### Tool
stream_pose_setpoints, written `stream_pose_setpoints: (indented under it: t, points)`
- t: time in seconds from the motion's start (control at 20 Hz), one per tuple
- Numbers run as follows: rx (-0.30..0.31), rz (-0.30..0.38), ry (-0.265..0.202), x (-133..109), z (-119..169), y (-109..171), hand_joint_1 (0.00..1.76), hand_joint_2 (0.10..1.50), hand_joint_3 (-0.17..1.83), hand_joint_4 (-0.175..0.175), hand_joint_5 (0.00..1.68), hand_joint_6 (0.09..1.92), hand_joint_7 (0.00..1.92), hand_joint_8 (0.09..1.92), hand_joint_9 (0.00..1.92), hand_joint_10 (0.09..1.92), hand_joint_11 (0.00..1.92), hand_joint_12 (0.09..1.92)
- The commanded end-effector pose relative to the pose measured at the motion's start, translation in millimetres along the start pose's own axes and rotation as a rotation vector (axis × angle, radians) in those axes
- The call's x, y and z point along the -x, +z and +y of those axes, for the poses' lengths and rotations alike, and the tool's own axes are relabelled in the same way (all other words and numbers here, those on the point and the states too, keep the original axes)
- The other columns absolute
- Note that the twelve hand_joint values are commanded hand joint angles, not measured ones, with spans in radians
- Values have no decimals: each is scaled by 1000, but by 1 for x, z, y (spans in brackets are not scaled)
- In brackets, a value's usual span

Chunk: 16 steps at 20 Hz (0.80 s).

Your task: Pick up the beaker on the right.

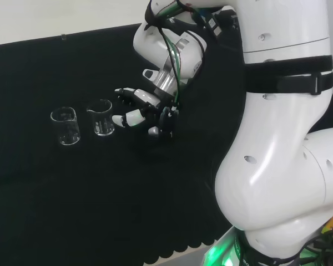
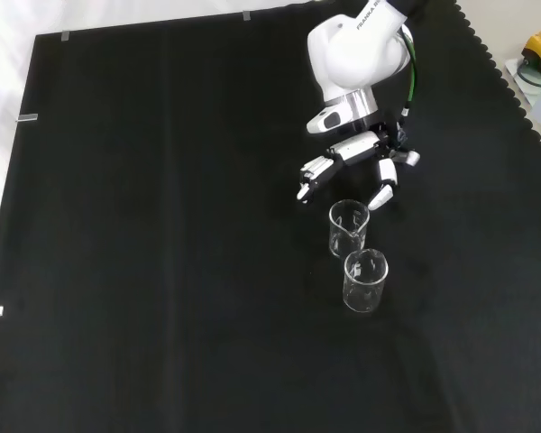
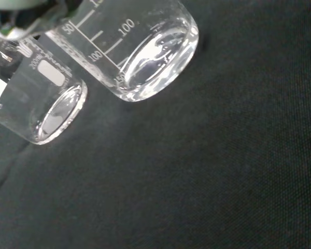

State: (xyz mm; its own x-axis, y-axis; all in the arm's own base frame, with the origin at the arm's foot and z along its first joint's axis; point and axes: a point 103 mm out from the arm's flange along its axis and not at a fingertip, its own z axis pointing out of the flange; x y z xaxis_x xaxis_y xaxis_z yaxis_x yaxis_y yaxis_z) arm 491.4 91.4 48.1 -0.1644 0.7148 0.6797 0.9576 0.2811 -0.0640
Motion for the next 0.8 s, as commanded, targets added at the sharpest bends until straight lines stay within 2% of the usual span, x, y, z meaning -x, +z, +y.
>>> stream_pose_setpoints:
  t: [0.05,0.35,0.45,0.55,0.8]
  points:
    - [14,-9,-18,-11,-11,-5,766,395,980,-141,245,87,162,805,230,910,60,1457]
    - [1,-3,-12,-10,-16,2,766,394,980,-142,249,87,170,808,231,911,61,1457]
    - [41,3,21,-13,0,25,766,394,980,-143,249,87,172,808,231,912,62,1457]
    - [45,11,18,-19,5,32,766,393,980,-143,250,87,172,808,232,912,62,1457]
    - [3,27,-13,-19,-8,15,766,392,980,-143,250,87,173,808,234,914,62,1457]
